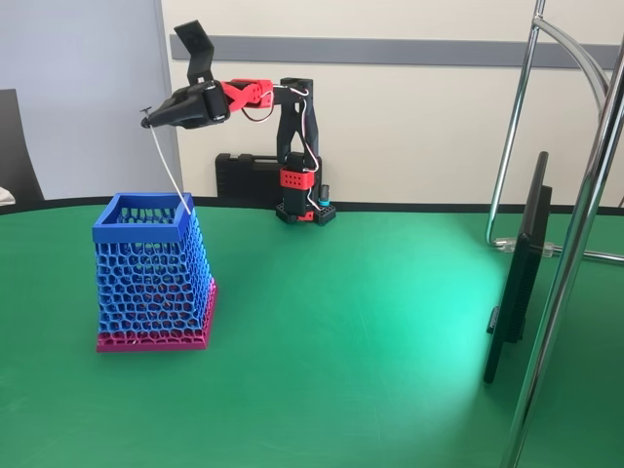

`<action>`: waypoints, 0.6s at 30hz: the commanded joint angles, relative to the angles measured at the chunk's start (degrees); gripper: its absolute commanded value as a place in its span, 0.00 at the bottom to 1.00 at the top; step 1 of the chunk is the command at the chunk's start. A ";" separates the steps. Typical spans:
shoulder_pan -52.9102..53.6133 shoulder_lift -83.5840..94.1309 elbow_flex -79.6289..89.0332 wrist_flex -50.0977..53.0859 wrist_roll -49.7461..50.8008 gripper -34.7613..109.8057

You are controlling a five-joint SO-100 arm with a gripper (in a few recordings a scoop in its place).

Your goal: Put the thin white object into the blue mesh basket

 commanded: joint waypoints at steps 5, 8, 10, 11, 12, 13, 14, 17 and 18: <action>3.96 7.12 1.05 0.97 -4.48 0.24; 5.71 7.91 2.46 2.37 -8.44 0.24; 6.33 7.73 4.31 1.85 -10.63 0.24; 6.50 7.47 5.62 1.05 -11.60 0.24; 6.59 7.29 7.12 -0.35 -11.95 0.25; 6.59 7.12 8.17 -0.79 -12.13 0.25; 6.50 6.86 9.05 -0.79 -12.13 0.25; 5.63 6.33 12.13 -1.76 -12.48 0.26; 5.27 6.15 12.66 -1.76 -12.30 0.27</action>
